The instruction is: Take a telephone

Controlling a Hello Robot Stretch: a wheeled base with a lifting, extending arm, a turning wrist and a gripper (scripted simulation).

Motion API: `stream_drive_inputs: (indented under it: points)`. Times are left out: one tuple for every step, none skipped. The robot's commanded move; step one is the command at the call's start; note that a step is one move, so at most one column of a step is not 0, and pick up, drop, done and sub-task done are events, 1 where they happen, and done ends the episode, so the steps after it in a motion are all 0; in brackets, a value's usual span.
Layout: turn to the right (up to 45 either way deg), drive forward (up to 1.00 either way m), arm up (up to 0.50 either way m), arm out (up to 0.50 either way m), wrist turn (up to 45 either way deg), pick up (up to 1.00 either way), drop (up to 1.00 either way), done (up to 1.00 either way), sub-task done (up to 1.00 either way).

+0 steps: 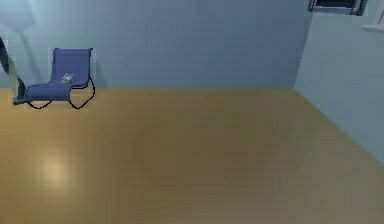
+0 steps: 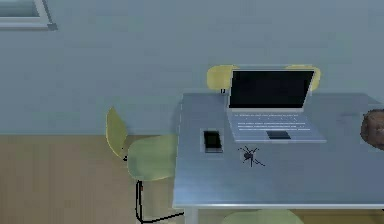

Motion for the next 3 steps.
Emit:
stream_drive_inputs:
  points:
    - [0.0, 0.0, 0.5, 0.0, 0.0, 0.0, 0.0, 0.0, 0.0]
    - [0.0, 0.0, 0.34, 0.0, 0.0, 0.0, 0.0, 0.0, 0.0]
    - [0.0, 0.0, 0.0, 0.5, 0.0, 0.0, 0.0, 0.0, 0.0]
